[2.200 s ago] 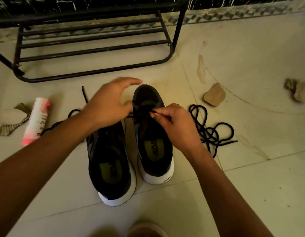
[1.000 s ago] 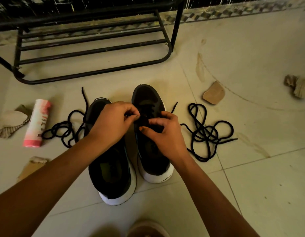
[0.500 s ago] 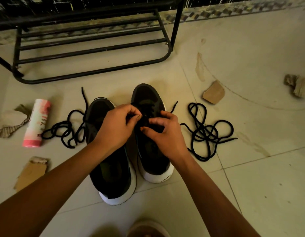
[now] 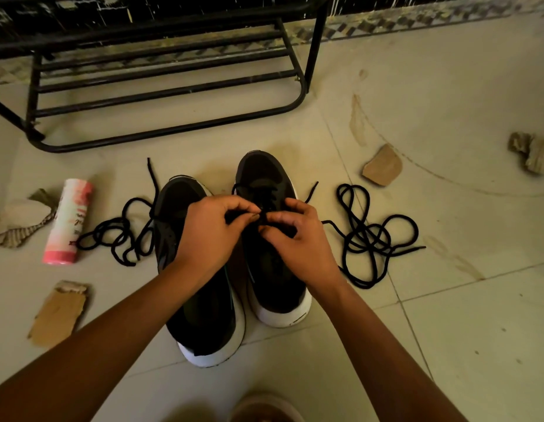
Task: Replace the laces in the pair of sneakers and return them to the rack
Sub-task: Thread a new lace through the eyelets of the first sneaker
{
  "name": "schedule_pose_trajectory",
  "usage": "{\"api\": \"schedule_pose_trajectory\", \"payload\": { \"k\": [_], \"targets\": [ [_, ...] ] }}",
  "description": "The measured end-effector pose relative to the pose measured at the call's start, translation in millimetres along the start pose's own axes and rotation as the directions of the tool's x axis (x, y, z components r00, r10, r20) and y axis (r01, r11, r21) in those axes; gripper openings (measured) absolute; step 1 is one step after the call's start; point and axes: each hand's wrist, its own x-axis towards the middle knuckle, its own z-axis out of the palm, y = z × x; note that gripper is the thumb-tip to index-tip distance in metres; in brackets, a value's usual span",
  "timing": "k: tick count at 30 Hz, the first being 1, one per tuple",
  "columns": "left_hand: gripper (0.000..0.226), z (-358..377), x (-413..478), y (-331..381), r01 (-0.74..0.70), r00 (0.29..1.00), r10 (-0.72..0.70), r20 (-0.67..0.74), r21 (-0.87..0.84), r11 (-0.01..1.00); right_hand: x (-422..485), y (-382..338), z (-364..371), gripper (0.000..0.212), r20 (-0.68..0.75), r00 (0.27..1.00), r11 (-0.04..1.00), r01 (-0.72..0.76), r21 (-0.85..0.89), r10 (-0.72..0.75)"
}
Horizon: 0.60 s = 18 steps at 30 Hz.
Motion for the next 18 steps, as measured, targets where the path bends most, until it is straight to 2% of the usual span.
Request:
{"api": "schedule_pose_trajectory", "payload": {
  "k": [2, 3, 7, 11, 13, 18],
  "targets": [
    [0.014, 0.9, -0.7, 1.5, 0.002, 1.000, -0.002, -0.010, 0.010, 1.000, 1.5, -1.4, -0.3, 0.027, -0.022, 0.999, 0.992, -0.040, 0.118, 0.043],
    [0.013, 0.7, -1.0, 2.1, 0.015, 1.000, -0.015, -0.021, -0.011, 1.000, 2.5, -1.3, -1.3, 0.032, -0.022, 0.999, 0.992, -0.038, 0.123, 0.041],
    [0.016, 0.3, -2.3, 2.5, 0.056, 0.997, -0.059, -0.048, -0.057, 0.997, 6.8, 0.7, -3.4, 0.014, 0.001, 0.999, 0.996, 0.046, -0.082, -0.047],
    [0.006, 4.3, -0.6, 3.3, 0.045, 0.998, -0.047, -0.041, -0.050, 0.998, 8.9, 1.6, -1.0, 0.014, -0.031, 0.996, 0.982, 0.072, -0.176, -0.079],
    [0.006, 9.4, -1.6, 3.2, 0.080, 0.997, -0.082, -0.010, -0.104, 0.991, 8.3, 3.0, -0.9, 0.016, -0.045, 0.994, 0.971, 0.086, -0.223, -0.098],
    [0.011, 11.6, -3.9, 6.1, 0.113, 0.993, -0.115, -0.010, -0.096, 0.989, 7.4, 3.5, -1.1, 0.014, -0.033, 0.994, 0.958, 0.094, -0.272, -0.107]
  ]
}}
